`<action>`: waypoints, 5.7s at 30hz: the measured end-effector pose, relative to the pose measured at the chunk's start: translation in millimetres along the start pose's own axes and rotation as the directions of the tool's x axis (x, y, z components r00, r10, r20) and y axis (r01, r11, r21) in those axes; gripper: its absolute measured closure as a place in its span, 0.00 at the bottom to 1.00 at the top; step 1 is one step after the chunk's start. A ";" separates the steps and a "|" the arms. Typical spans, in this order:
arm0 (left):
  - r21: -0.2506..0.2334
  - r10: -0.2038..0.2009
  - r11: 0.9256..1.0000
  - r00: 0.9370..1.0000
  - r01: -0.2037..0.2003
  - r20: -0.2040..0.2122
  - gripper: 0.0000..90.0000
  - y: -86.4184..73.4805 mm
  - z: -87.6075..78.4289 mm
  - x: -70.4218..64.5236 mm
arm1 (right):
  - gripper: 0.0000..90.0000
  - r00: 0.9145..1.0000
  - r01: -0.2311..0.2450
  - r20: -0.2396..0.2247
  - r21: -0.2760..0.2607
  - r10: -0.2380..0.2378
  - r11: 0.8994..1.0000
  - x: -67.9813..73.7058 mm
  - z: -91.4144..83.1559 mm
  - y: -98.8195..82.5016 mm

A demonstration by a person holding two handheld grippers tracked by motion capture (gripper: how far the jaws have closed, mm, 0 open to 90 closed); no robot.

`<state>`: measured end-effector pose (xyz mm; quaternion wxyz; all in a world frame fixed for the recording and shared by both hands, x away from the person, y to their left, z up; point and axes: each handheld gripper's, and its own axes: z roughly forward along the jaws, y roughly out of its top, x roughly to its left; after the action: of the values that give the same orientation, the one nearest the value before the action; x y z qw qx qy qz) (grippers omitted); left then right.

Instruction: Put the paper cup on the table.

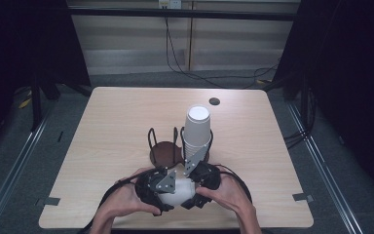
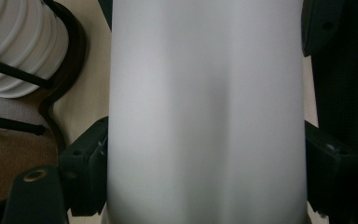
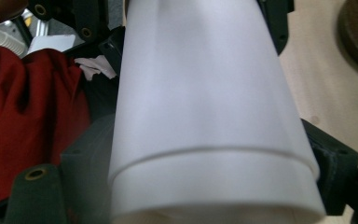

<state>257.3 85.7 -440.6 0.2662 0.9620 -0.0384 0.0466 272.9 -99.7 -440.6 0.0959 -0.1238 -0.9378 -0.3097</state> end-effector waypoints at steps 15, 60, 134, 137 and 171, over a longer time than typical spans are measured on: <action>-0.028 0.005 1.000 1.000 -0.004 0.011 0.18 -3.4 -0.8 -0.1 | 0.26 1.000 0.001 -0.020 0.019 -0.001 1.000 -2.3 3.1 1.3; -0.464 -0.217 0.867 0.976 0.183 -0.021 0.10 -52.3 -35.4 20.2 | 0.26 0.990 -0.120 0.053 -0.115 0.127 0.986 -8.8 -17.9 -23.4; -0.689 -0.303 0.636 0.934 0.346 0.189 0.04 -60.6 -7.2 11.7 | 0.26 0.999 0.001 -0.026 -0.529 -0.018 0.848 -2.8 5.7 -41.0; -0.690 -0.294 0.636 0.935 0.346 0.197 0.04 -59.2 -5.6 11.0 | 0.26 0.999 0.007 -0.028 -0.524 -0.025 0.852 -1.9 6.6 -39.9; -0.617 -0.375 0.686 0.914 0.385 0.153 0.14 -66.6 -26.5 20.6 | 0.15 0.946 0.058 0.267 -0.697 0.184 0.714 8.5 -11.1 -85.1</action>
<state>282.4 155.4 -449.6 0.5788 0.8016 0.1464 -0.0320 241.1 -171.1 -477.0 -0.0989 -0.2312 -0.7497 -0.6121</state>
